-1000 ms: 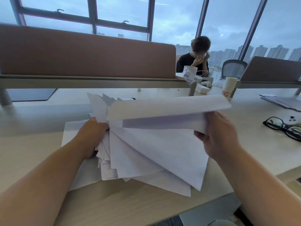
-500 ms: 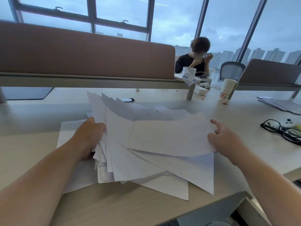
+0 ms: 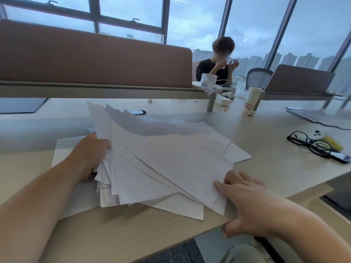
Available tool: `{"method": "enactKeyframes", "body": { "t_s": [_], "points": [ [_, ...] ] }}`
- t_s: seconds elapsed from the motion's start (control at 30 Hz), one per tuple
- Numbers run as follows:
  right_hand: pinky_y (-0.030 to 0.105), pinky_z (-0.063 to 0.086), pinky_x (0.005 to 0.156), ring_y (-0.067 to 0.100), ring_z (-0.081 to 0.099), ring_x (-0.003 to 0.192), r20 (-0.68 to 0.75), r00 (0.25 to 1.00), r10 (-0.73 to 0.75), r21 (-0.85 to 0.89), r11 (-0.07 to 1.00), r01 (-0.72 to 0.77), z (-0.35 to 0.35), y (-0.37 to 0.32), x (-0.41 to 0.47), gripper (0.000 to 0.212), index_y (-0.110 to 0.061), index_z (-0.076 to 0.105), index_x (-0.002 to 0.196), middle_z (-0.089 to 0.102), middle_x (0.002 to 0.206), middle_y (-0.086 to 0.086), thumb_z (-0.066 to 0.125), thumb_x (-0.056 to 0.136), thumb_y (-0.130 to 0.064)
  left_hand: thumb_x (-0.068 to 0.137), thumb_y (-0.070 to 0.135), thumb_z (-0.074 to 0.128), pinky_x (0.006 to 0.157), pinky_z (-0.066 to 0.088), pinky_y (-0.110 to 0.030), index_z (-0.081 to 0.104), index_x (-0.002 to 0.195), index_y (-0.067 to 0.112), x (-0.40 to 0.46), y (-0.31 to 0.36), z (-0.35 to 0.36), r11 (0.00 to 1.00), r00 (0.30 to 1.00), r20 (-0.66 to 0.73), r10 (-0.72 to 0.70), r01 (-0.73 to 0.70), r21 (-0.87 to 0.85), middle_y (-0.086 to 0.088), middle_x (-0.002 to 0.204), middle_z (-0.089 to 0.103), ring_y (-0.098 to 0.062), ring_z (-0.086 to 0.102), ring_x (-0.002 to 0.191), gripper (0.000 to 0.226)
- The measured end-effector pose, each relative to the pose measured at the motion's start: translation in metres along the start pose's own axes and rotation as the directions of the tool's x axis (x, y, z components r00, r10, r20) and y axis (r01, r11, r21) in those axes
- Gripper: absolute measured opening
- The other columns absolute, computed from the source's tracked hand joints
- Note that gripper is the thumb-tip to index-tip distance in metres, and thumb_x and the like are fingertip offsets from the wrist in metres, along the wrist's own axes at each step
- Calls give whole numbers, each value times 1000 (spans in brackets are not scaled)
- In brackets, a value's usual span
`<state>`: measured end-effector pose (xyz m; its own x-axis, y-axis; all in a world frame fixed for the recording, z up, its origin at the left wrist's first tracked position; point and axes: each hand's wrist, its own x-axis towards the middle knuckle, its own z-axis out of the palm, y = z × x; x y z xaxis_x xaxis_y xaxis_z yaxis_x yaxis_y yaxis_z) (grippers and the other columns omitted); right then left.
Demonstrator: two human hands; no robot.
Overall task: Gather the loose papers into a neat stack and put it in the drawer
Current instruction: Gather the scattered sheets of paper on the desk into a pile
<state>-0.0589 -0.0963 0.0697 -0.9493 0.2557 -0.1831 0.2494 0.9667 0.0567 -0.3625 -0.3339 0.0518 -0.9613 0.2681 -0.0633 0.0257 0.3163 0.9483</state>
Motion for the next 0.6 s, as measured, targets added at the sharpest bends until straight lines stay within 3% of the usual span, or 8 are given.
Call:
{"method": "enactKeyframes", "body": {
  "t_s": [0.1, 0.13, 0.17, 0.23, 0.3, 0.4, 0.5, 0.6],
  "points": [
    [29, 24, 122, 10, 15, 148, -106, 989, -106, 56, 992, 112, 15, 1, -1, 93, -35, 41, 150, 27, 148, -17, 68, 69, -73, 95, 2, 49, 63, 40, -36, 57, 86, 7, -2, -1, 1, 1000, 1000, -7, 7, -7, 20, -17, 81, 62, -33, 58, 70, 13],
    [28, 25, 121, 10, 20, 151, -154, 979, -134, 64, 987, 146, 19, 1, -3, 84, -36, 50, 144, 31, 152, -17, 69, 69, -71, 94, 3, 50, 64, 40, -37, 57, 87, 7, -3, -1, 1, 1000, 1000, -8, 5, -5, 24, -17, 82, 63, -33, 58, 71, 11],
    [26, 34, 117, 9, 37, 146, -221, 959, -176, 66, 979, 195, 24, 1, -3, 72, -36, 61, 132, 42, 149, -18, 70, 69, -69, 93, 5, 51, 66, 41, -38, 57, 88, 7, -3, -1, -1, 1000, 1000, -17, 7, -7, 24, -18, 83, 63, -34, 58, 72, 8],
    [21, 55, 92, 6, 66, 112, -348, 912, -216, 96, 960, 264, 32, 1, -7, 42, -35, 72, 104, 61, 128, -23, 71, 72, -63, 89, 10, 54, 69, 41, -40, 57, 87, 8, -5, 0, -2, 999, 1000, -26, 14, -13, 39, -18, 83, 64, -35, 59, 74, 4],
    [26, 58, 72, 3, 68, 89, -429, 877, -218, 136, 944, 301, 37, 2, -8, 27, -31, 69, 88, 66, 112, -23, 65, 85, -57, 87, 12, 55, 65, 40, -39, 54, 84, 7, -4, 0, -2, 999, 999, -37, 7, -6, 42, -18, 82, 61, -34, 57, 71, 6],
    [33, 49, 62, 6, 56, 69, -509, 854, -108, 292, 912, 289, 37, 0, 1, 39, -25, 50, 75, 58, 81, -17, 51, 98, -56, 80, 16, 58, 65, 42, -38, 57, 91, 6, -3, -1, -4, 1000, 999, -22, -30, 30, -9, -19, 86, 64, -35, 60, 72, 15],
    [26, 37, 60, 7, 51, 66, -537, 831, 145, 529, 825, 198, 34, -13, 26, 32, -23, 47, 79, 56, 74, -15, 53, 101, -46, 60, 26, 62, 70, 48, -48, 61, 98, 8, 18, -20, -7, 998, 998, -15, -54, 54, -21, -25, 97, 68, -44, 69, 84, 42],
    [33, 41, 63, 7, 51, 66, -541, 813, 214, 604, 771, 199, 29, -38, 55, 29, -25, 47, 77, 54, 67, -13, 53, 102, -38, 67, 27, 59, 76, 55, -58, 63, 103, 9, 28, -28, -8, 996, 997, -30, -72, 70, -52, -26, 103, 72, -50, 72, 92, 41]
  ]
}}
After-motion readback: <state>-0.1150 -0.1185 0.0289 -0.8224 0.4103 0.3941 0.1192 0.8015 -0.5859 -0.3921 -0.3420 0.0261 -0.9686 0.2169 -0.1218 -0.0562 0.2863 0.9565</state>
